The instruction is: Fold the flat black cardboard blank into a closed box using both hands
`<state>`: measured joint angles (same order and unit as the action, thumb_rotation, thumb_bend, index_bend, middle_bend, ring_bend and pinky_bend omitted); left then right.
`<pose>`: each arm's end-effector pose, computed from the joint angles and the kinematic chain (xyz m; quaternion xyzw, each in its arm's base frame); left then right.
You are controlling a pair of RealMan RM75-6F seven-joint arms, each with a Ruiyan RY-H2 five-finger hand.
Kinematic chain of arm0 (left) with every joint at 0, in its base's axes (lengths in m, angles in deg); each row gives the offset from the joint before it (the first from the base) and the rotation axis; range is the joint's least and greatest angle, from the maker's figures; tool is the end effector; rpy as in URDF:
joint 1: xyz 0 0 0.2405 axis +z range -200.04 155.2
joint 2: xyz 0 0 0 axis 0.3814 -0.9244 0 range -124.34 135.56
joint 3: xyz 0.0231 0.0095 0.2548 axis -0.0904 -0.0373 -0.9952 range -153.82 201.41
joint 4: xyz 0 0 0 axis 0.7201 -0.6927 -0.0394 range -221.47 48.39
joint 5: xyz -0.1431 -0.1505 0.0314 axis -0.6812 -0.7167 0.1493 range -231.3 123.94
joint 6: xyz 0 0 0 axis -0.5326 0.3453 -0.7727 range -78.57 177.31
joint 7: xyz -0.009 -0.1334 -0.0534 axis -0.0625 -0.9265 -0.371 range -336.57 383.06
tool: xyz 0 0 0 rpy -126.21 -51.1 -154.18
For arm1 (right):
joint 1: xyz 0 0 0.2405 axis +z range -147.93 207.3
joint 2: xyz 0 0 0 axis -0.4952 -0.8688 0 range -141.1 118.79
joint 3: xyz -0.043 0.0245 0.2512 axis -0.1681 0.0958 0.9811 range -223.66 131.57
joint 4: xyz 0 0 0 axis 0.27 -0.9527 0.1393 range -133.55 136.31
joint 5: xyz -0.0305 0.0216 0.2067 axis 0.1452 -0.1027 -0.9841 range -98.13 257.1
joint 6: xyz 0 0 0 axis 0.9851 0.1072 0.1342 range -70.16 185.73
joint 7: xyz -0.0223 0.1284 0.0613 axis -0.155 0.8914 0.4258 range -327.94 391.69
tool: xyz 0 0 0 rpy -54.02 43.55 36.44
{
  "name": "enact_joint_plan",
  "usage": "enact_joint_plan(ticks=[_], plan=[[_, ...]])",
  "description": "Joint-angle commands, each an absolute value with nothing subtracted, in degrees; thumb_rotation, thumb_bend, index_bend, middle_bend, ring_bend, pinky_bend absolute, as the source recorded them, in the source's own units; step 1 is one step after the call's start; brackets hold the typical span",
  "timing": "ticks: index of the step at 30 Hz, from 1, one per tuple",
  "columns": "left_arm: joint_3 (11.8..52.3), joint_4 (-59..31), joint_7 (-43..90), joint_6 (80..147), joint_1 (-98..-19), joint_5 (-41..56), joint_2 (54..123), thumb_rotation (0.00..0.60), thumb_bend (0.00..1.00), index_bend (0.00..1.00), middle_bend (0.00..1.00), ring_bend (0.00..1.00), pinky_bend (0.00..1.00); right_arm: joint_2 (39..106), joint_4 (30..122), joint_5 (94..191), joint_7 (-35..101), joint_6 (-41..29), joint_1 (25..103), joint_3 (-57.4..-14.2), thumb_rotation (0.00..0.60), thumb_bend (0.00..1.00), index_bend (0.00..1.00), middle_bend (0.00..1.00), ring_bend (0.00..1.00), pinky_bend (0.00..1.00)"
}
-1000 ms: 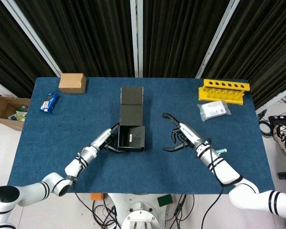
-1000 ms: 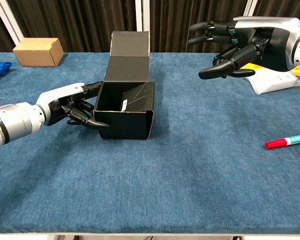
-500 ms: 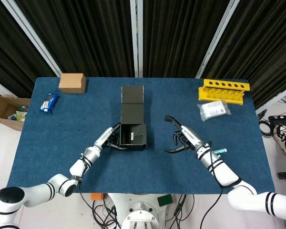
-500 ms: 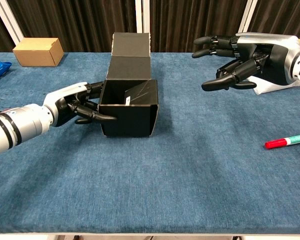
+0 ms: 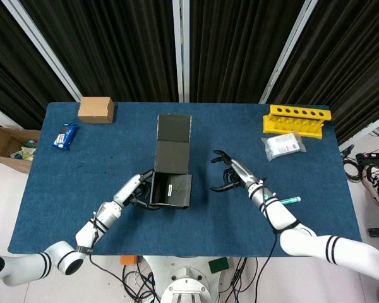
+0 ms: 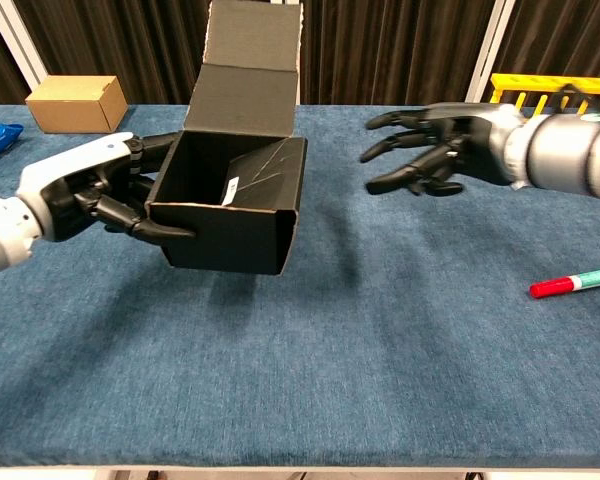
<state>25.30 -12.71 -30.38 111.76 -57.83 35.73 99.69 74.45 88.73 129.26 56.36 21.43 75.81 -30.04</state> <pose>-0.1787 0.2921 -0.0446 -0.5335 -0.6552 -0.5257 0.0982 -0.1315 -0.3558 -0.0262 0.5122 -0.7323 0.4085 0.1856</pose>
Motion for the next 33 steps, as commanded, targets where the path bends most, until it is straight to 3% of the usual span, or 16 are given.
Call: enact_joint_plan(ticks=[1,9,14,19,27,33], plan=[[24.34,-10.34,-28.99,112.86,-57.23,36.89,98.61,0.600,0.06,0.47,0.49,0.75,0.98,78.53,85.49,125.06,53.57,22.75,79.71,-27.94,0.600,0.07,0.13,0.23,0.70,1.00],[24.46,-8.40,-26.25,111.53,-58.31,36.80,98.68,0.600,0.06,0.47,0.48,0.75,0.98,84.37,82.98,118.79,50.78,19.36,85.34,-21.95,0.600,0.09,0.14,0.25,0.70,1.00],[25.41,-10.19,-24.30,108.53,-58.99,33.78,99.75,0.600,0.06,0.46,0.48,0.75,0.98,82.05,89.29,119.17,48.58,19.68,87.52,-19.04,0.600,0.10,0.17,0.29,0.71,1.00],[26.63,-12.38,-23.07,106.57,-59.16,30.89,101.21,0.600,0.06,0.45,0.46,0.75,0.98,77.75,96.08,118.78,41.22,20.03,89.70,-22.48,0.600,0.06,0.17,0.33,0.72,1.00],[29.39,-17.29,-21.34,103.94,-59.77,26.52,105.28,0.600,0.06,0.39,0.39,0.75,0.98,74.47,98.07,105.06,29.19,17.81,96.86,-29.08,0.600,0.03,0.20,0.35,0.74,1.00],[28.66,-19.53,-17.79,104.26,-59.14,26.81,105.60,0.596,0.06,0.18,0.18,0.72,0.97,73.39,99.11,100.75,24.78,16.26,100.09,-30.85,0.600,0.03,0.21,0.35,0.74,1.00]])
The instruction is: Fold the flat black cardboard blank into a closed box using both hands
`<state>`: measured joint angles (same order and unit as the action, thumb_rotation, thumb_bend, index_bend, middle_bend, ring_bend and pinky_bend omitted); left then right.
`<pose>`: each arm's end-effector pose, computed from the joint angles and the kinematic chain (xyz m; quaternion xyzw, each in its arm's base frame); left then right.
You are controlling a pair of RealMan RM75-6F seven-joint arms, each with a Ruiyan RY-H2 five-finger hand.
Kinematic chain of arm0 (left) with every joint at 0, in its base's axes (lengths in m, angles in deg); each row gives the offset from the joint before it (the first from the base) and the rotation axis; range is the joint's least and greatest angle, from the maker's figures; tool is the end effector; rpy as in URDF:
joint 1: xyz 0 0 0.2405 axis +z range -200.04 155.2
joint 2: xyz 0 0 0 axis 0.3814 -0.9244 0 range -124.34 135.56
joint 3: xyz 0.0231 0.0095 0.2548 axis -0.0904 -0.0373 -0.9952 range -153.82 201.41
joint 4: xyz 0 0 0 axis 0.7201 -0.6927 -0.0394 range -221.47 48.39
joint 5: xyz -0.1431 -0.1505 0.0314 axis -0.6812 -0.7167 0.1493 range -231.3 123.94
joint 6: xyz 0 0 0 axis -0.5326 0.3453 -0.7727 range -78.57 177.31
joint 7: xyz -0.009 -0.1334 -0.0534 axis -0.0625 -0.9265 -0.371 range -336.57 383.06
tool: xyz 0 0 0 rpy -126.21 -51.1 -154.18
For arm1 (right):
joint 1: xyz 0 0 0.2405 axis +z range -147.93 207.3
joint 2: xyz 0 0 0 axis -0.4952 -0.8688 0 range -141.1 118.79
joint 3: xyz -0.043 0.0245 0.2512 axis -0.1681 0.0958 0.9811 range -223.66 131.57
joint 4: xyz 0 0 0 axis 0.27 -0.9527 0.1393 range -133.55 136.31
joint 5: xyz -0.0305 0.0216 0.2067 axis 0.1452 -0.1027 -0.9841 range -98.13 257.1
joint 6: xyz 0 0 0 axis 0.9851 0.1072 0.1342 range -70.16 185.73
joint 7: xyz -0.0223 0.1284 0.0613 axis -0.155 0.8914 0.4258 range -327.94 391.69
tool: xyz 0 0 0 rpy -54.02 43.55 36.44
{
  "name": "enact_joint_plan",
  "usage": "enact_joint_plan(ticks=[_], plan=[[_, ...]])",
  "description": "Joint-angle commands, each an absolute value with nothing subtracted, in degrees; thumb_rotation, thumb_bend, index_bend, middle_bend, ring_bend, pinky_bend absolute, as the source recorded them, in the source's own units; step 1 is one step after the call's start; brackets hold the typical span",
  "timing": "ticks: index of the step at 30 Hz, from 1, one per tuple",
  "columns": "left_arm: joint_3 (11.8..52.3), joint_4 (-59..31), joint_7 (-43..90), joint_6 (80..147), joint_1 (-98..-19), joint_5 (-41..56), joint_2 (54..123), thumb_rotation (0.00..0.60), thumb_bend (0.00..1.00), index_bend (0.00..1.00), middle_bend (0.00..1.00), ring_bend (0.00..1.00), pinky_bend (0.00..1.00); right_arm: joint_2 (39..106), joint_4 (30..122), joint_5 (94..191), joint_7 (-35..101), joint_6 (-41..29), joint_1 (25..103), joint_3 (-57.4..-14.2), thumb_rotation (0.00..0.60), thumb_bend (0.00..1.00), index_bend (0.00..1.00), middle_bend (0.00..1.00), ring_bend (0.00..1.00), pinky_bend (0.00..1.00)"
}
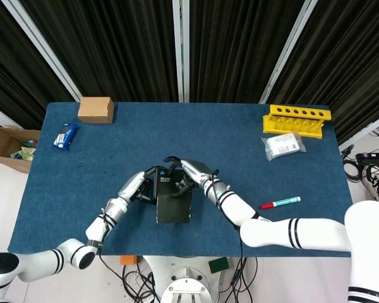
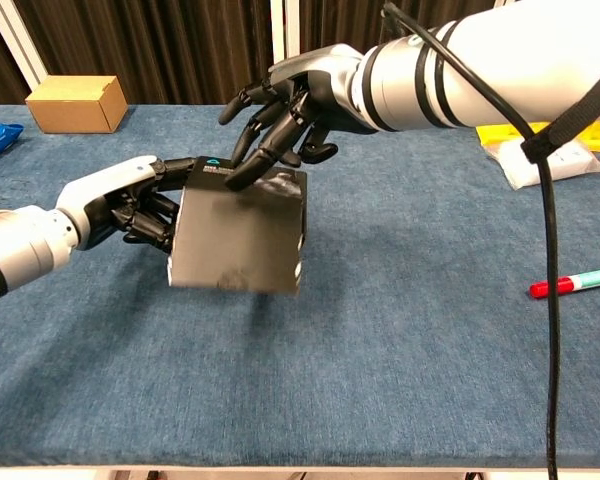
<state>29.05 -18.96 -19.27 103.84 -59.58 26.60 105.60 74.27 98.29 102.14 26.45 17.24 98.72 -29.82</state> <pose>-0.1843 0.3143 -0.0750 -0.5469 -0.6578 -0.4852 0.1812 0.0010 -0.3502 -0.0387 0.6641 -0.6321 0.3549 0.1831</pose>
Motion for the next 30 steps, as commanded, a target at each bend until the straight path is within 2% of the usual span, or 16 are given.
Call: enact_joint_plan(ticks=[1,10,19,21,25,30], plan=[[28.54,-19.54,-17.24,104.71,-58.84,26.92,105.53,0.592,0.06,0.16,0.17,0.72,0.97,73.29,99.24,100.55,24.47,15.98,100.30,-30.92,0.600,0.03,0.21,0.35,0.74,1.00],[26.65,-17.60,-13.18,107.25,-56.23,28.08,103.28,0.495,0.06,0.11,0.10,0.70,0.97,74.05,99.63,101.08,22.98,13.78,100.98,-31.22,0.600,0.03,0.21,0.35,0.74,1.00],[25.19,-14.09,-8.32,107.19,-55.10,28.74,100.40,0.455,0.06,0.09,0.03,0.67,0.96,76.18,99.40,102.45,21.90,11.81,101.40,-30.69,0.600,0.03,0.21,0.35,0.74,1.00],[25.17,-14.04,-7.42,106.85,-55.27,28.85,100.29,0.423,0.06,0.08,0.01,0.66,0.96,76.76,99.21,102.46,21.66,11.56,101.56,-30.60,0.600,0.03,0.20,0.35,0.74,1.00],[25.41,-13.98,-6.25,107.99,-54.91,29.28,100.63,0.318,0.05,0.07,0.00,0.65,0.96,77.39,99.12,102.35,21.11,11.27,101.79,-30.46,0.600,0.03,0.21,0.34,0.74,1.00],[25.59,-14.43,-3.82,109.05,-54.71,29.88,100.78,0.234,0.03,0.04,0.00,0.63,0.95,77.23,99.69,102.15,20.61,10.64,101.65,-30.22,0.600,0.03,0.21,0.34,0.74,1.00]])
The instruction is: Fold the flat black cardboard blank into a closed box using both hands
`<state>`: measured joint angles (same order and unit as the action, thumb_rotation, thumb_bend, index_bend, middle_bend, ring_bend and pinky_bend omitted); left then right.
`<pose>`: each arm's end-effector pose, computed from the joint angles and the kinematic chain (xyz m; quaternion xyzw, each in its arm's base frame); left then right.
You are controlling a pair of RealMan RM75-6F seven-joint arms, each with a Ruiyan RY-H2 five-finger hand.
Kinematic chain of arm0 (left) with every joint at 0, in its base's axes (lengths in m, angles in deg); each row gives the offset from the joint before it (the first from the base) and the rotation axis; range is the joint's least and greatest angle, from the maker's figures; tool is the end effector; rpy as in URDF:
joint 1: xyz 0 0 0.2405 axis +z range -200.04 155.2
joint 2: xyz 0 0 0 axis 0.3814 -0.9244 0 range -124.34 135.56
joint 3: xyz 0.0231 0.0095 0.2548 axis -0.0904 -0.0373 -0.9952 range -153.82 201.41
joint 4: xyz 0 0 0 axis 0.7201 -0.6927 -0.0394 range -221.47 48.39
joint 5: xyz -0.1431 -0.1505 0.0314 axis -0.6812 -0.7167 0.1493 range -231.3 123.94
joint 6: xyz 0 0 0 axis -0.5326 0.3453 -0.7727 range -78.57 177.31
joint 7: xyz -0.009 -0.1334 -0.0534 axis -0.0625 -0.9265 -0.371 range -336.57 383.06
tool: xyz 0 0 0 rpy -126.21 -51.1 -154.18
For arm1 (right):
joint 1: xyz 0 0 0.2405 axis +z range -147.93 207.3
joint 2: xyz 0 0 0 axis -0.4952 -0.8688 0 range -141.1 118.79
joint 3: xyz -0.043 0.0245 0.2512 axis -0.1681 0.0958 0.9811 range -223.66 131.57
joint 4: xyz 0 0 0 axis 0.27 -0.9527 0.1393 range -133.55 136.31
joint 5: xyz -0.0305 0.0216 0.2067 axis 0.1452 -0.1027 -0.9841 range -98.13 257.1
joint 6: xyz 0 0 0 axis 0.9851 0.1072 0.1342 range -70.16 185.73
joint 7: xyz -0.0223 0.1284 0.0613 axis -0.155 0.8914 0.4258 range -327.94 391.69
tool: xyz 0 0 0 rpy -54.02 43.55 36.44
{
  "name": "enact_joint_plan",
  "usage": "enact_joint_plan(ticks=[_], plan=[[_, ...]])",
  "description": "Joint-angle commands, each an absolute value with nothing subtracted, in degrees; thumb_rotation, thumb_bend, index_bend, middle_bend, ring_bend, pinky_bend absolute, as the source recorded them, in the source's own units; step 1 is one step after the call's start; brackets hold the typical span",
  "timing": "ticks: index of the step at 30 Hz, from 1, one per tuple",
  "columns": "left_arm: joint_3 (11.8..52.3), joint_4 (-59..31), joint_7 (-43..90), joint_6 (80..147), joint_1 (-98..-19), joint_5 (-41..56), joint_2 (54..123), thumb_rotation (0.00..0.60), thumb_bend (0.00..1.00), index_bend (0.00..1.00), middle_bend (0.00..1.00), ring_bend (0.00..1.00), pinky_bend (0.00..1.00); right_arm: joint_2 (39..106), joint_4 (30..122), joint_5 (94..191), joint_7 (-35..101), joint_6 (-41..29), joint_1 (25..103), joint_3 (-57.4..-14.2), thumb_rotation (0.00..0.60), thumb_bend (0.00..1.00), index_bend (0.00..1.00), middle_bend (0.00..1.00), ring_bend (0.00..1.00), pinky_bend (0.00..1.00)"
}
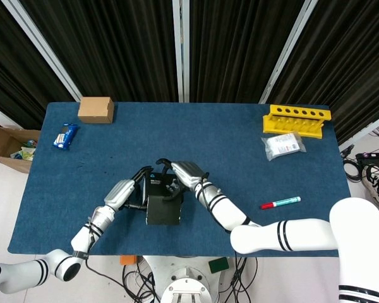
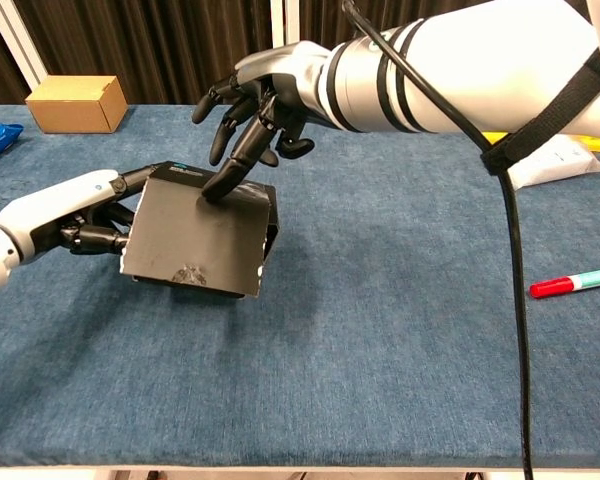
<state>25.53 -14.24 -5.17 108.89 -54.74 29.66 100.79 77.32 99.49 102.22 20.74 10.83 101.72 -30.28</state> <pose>-0.2093 0.2877 -0.0520 -0.6223 -0.5801 -0.4630 0.2489 0.0221 -0.3398 -0.0470 0.6947 -0.5850 0.3676 0.2003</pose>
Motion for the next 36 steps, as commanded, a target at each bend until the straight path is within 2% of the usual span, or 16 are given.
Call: enact_joint_plan(ticks=[1,4,10,12,15,16,18,20,24,27,30,36], plan=[[25.64,-14.37,-2.99,108.99,-54.74,29.80,100.68,0.221,0.03,0.04,0.00,0.63,0.95,77.22,99.79,102.12,20.56,10.54,101.61,-30.15,0.600,0.03,0.21,0.35,0.74,1.00],[25.56,-13.85,0.96,108.55,-54.73,29.26,100.12,0.187,0.02,0.03,0.00,0.60,0.92,77.27,100.04,102.18,20.28,10.30,101.51,-30.11,0.600,0.03,0.21,0.35,0.74,1.00],[25.54,-11.03,10.16,106.02,-54.73,26.01,98.26,0.194,0.02,0.03,0.00,0.50,0.85,77.98,100.12,102.30,20.00,10.14,101.41,-29.96,0.600,0.03,0.21,0.35,0.74,1.00],[25.95,-10.28,12.47,105.99,-54.63,25.00,98.28,0.249,0.02,0.03,0.00,0.47,0.84,78.27,100.09,102.36,20.10,10.25,101.28,-29.94,0.600,0.03,0.21,0.35,0.74,1.00],[26.26,-9.82,14.39,106.52,-54.42,24.61,98.42,0.412,0.02,0.03,0.00,0.36,0.76,78.62,99.87,102.50,20.01,10.19,101.08,-30.12,0.600,0.03,0.21,0.35,0.74,1.00],[26.29,-9.75,14.81,106.73,-54.34,24.63,98.44,0.456,0.02,0.03,0.00,0.27,0.68,78.67,99.85,102.50,19.98,10.15,101.01,-30.15,0.600,0.03,0.21,0.34,0.74,1.00],[26.56,-9.62,15.50,107.65,-54.08,24.79,98.63,0.489,0.02,0.03,0.00,0.11,0.50,78.76,99.76,102.51,19.86,10.08,100.90,-30.20,0.600,0.03,0.21,0.34,0.74,1.00],[26.87,-9.43,15.07,108.35,-53.86,25.02,98.80,0.503,0.02,0.03,0.00,0.04,0.36,78.82,99.83,102.70,19.64,9.83,100.79,-30.25,0.600,0.03,0.21,0.34,0.74,1.00],[26.96,-8.86,14.30,108.32,-53.90,25.55,98.04,0.512,0.02,0.03,0.00,0.01,0.30,78.92,100.30,103.25,19.11,9.29,100.62,-30.31,0.600,0.03,0.21,0.35,0.74,1.00],[26.61,-7.49,15.09,107.13,-54.03,25.18,96.44,0.555,0.02,0.03,0.00,0.01,0.27,78.85,100.84,103.68,18.80,8.78,100.42,-30.23,0.600,0.03,0.21,0.34,0.74,1.00],[26.39,-5.30,16.59,105.65,-54.10,23.95,94.41,0.594,0.02,0.03,0.00,0.01,0.26,78.98,101.22,104.01,18.57,8.34,100.29,-30.07,0.600,0.03,0.21,0.34,0.74,1.00],[25.49,-2.10,21.08,105.91,-52.72,21.81,90.60,0.600,0.02,0.03,0.00,0.01,0.27,80.38,101.55,104.27,17.16,7.12,100.82,-29.96,0.600,0.03,0.21,0.35,0.74,1.00]])
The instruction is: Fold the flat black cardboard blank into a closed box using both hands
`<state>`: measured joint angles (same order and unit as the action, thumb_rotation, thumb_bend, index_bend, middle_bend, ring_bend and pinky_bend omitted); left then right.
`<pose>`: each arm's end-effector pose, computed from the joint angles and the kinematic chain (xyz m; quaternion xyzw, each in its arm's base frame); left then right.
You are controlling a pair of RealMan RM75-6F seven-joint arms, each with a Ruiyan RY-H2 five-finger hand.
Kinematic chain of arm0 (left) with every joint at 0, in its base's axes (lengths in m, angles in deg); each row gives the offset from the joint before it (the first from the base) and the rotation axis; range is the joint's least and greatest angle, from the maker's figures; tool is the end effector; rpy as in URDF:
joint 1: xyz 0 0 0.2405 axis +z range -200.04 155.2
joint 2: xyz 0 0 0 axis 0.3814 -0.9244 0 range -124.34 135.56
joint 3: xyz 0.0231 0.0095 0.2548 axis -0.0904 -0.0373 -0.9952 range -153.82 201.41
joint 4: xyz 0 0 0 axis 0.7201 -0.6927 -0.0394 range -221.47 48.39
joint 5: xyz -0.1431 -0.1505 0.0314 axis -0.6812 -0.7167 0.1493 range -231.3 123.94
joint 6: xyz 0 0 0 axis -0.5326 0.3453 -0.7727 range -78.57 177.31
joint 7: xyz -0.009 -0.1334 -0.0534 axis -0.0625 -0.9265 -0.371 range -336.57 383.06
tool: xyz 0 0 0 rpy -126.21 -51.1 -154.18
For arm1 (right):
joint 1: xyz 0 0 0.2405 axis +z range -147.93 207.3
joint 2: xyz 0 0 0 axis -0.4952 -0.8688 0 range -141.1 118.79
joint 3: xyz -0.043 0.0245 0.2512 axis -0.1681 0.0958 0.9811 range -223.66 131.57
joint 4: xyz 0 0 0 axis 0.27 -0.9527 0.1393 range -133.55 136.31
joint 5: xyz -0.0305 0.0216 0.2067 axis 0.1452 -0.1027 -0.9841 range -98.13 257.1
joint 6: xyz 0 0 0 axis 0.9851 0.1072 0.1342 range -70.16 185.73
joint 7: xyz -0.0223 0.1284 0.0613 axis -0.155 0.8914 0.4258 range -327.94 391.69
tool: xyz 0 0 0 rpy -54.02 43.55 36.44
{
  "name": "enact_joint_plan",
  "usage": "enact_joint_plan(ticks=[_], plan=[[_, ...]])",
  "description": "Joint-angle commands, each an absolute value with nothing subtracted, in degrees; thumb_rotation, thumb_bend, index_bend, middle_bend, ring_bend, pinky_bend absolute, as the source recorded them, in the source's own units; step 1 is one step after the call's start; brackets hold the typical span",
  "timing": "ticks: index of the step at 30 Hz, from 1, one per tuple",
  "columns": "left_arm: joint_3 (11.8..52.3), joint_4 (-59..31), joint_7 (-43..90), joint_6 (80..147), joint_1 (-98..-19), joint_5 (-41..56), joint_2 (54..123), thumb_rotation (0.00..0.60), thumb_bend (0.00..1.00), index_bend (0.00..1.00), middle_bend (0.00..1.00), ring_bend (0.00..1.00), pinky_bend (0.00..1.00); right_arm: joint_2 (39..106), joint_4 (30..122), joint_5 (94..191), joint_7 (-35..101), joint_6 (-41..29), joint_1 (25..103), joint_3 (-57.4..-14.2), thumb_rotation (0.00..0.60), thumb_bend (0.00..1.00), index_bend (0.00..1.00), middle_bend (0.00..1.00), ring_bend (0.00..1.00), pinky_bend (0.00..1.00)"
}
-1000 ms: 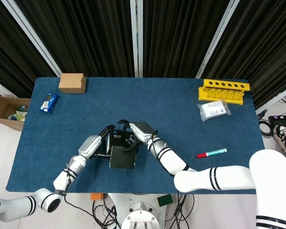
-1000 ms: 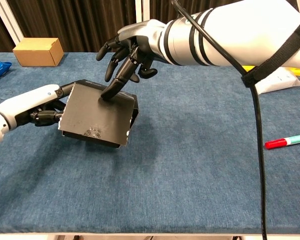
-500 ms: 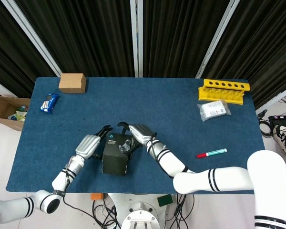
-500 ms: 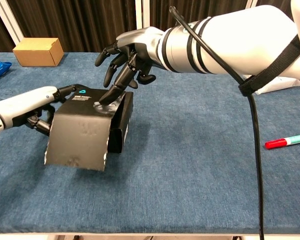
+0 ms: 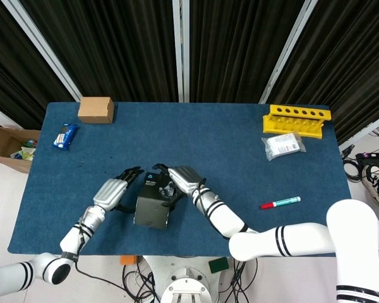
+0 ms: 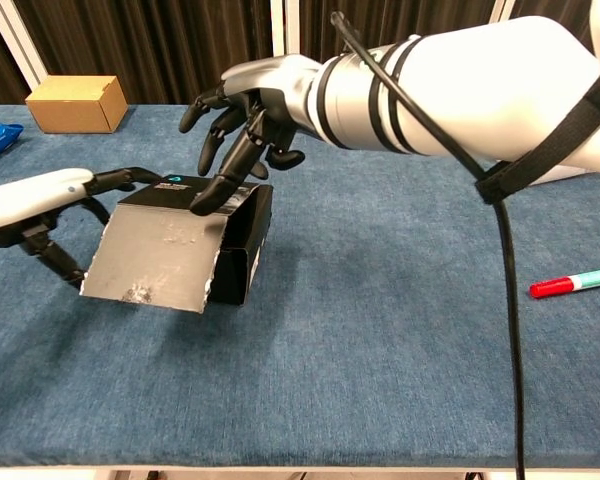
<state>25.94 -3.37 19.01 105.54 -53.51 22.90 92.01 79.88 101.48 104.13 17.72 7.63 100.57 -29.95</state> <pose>-0.2214 0.2817 -0.0193 -0.6992 -0.5021 -0.3755 0.3435 0.0274 -0.3235 -0.0549 0.7049 -0.5707 0.3734 0.1951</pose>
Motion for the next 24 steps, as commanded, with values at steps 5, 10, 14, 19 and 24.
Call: enact_joint_plan(ticks=[5,10,14,19,24], plan=[[25.61,-0.12,25.26,109.00,-50.61,19.73,88.01,0.600,0.02,0.03,0.00,0.01,0.27,82.65,101.93,105.24,14.22,3.71,101.51,-30.59,0.600,0.03,0.21,0.35,0.74,1.00],[25.92,1.30,26.56,110.45,-49.27,18.39,86.45,0.600,0.02,0.03,0.00,0.01,0.27,87.23,100.57,108.24,8.39,-3.11,101.91,-33.20,0.600,0.03,0.22,0.35,0.74,1.00],[26.02,1.80,25.61,109.71,-49.19,18.37,85.92,0.600,0.02,0.03,0.00,0.01,0.27,91.72,97.30,112.51,3.78,-7.91,101.70,-35.58,0.600,0.03,0.22,0.34,0.74,1.00],[26.33,1.44,24.61,109.36,-49.35,19.08,86.16,0.600,0.02,0.03,0.00,0.01,0.28,95.81,91.75,118.79,-1.16,-11.09,100.85,-38.78,0.600,0.03,0.24,0.35,0.74,1.00],[26.58,0.96,23.56,109.35,-49.33,19.82,86.32,0.600,0.02,0.03,0.00,0.01,0.28,97.11,87.36,125.48,-2.93,-12.75,98.58,-40.97,0.600,0.05,0.27,0.35,0.75,1.00]])
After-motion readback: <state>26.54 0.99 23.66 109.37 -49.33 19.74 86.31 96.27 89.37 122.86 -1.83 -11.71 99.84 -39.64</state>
